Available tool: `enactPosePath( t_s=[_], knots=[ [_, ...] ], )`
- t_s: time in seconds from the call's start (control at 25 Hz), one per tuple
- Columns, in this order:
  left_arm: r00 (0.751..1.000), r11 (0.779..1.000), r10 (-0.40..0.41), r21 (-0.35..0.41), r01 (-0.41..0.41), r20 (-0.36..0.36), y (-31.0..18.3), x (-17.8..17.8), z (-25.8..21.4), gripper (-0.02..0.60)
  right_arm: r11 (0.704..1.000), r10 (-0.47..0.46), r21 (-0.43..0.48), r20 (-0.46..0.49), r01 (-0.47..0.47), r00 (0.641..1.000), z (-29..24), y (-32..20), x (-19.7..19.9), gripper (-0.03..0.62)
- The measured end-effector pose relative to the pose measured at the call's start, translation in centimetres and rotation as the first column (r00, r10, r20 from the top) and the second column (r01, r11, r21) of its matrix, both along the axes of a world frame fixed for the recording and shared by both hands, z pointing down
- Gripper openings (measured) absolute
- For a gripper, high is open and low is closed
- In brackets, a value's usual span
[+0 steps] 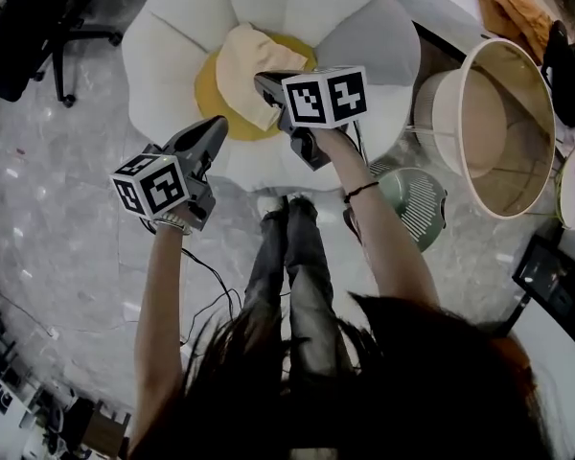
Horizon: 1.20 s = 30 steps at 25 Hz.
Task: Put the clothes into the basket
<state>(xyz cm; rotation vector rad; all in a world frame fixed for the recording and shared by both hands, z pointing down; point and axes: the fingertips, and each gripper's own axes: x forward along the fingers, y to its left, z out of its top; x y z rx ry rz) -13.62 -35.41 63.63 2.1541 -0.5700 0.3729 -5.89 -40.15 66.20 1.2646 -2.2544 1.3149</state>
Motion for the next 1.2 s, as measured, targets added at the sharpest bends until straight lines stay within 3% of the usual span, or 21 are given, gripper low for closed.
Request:
enactPosePath(
  t_s=[0.12,0.6,1.2],
  knots=[
    [1.000,1.000,-0.017,-0.026,0.017,-0.007,-0.1,-0.1,1.2,0.011,0.998,-0.049,-0.036,-0.043,0.048,0.998,2.1,0.9,-0.6,0.009],
    [0.999,0.997,-0.032,-0.071,0.032,0.006,-1.4,-0.6,7.1,0.011,0.993,-0.077,-0.092,-0.049,0.073,0.996,8.7,-0.8,-1.7,0.009],
    [1.000,0.996,-0.029,-0.080,0.029,0.008,-4.1,-0.1,13.9,0.011,0.994,-0.020,-0.113,-0.049,0.015,0.999,15.9,-3.7,-0.9,0.012]
  ],
)
